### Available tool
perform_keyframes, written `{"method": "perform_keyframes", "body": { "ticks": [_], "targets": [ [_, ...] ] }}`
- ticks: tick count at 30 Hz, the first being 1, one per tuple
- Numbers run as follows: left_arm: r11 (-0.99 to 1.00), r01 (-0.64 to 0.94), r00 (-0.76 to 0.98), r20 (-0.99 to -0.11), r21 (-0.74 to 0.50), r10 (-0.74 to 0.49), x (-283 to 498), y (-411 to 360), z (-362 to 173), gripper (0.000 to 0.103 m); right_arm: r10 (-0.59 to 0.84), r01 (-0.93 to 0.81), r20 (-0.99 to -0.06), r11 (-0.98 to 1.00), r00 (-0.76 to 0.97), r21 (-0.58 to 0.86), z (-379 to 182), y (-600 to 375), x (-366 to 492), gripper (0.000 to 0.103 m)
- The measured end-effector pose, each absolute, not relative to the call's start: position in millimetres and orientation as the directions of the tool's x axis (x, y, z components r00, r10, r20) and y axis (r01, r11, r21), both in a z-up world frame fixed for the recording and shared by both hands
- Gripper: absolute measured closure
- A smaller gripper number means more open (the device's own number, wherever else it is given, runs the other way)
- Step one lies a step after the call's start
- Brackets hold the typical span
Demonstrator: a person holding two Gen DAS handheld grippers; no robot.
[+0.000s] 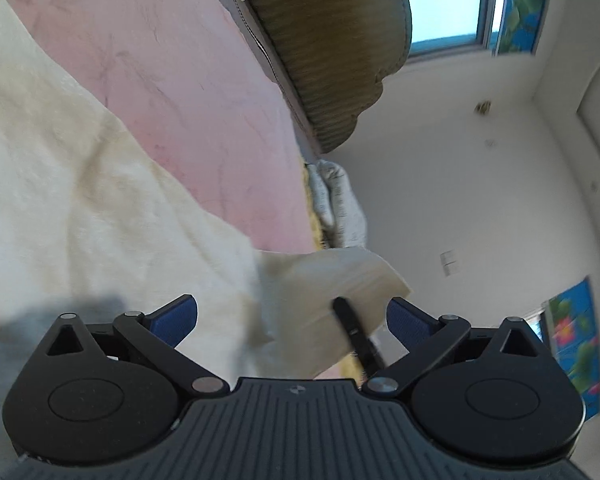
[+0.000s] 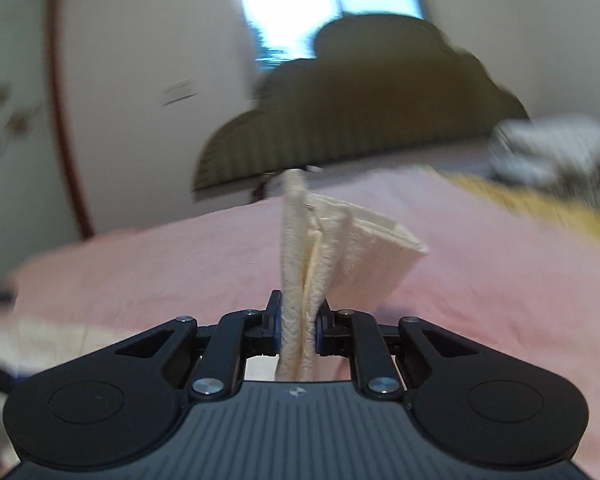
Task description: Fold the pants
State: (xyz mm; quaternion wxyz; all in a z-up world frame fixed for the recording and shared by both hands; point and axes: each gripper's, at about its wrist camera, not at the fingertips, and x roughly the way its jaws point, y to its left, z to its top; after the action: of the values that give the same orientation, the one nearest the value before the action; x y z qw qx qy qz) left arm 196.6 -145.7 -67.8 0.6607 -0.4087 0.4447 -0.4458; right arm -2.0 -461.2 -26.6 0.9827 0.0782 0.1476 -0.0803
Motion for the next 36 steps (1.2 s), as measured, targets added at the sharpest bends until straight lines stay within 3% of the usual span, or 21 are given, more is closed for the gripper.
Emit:
{"method": "perform_keyframes", "body": {
  "ticks": [5,11,13,15,16,17,18,21,24,30,33,36],
  "targets": [
    [0.225,0.156,0.217,-0.189,-0.962,-0.958,206,-155,-75,0.000,0.028,-0.048,-0.321,0.997,0.947,-0.055,-26,-377,10,0.089],
    [0.321,0.076,0.310,-0.284,-0.944,-0.908,222,-142,-92,0.004,0.135,-0.195,-0.377,0.973,0.916,-0.125,-47,-316,8,0.089],
    [0.316,0.061,0.325,-0.281,-0.947,-0.903,227,-130,-98,0.024,0.141,-0.208,-0.387,0.968,0.911,-0.138,-52,-308,4,0.089],
    [0.346,0.057,0.313,-0.312,-0.936,-0.897,232,-124,-100,0.061,0.144,-0.217,-0.397,0.965,0.906,-0.147,-57,-304,1,0.088],
    [0.365,0.068,0.310,-0.329,-0.928,-0.892,232,-122,-100,0.070,0.141,-0.218,-0.403,0.964,0.904,-0.154,-58,-303,1,0.088],
    [0.393,0.088,0.313,-0.349,-0.915,-0.883,231,-120,-98,0.086,0.138,-0.219,-0.407,0.963,0.903,-0.158,-59,-301,1,0.088],
    [0.422,0.116,0.326,-0.367,-0.899,-0.871,230,-118,-95,0.092,0.138,-0.220,-0.410,0.963,0.901,-0.157,-59,-301,2,0.088],
    [0.526,0.227,0.411,-0.409,-0.819,-0.814,221,-107,-76,0.098,0.166,-0.240,-0.417,0.962,0.894,-0.131,-57,-301,8,0.088],
    [0.679,0.339,0.534,-0.460,-0.652,-0.709,203,-90,-51,0.098,0.207,-0.282,-0.413,0.951,0.887,-0.128,-56,-287,13,0.088],
    [0.833,0.367,0.628,-0.550,-0.414,-0.550,187,-70,-37,0.097,0.317,-0.399,-0.417,0.909,0.852,-0.123,-60,-246,33,0.088],
    [0.860,0.330,0.596,-0.621,-0.389,-0.509,190,-69,-51,0.096,0.329,-0.429,-0.455,0.893,0.827,-0.133,-66,-233,45,0.088],
    [0.870,0.341,0.618,-0.612,-0.357,-0.493,181,-69,-56,0.096,0.325,-0.453,-0.512,0.879,0.795,-0.147,-72,-226,49,0.086]
  ]
}}
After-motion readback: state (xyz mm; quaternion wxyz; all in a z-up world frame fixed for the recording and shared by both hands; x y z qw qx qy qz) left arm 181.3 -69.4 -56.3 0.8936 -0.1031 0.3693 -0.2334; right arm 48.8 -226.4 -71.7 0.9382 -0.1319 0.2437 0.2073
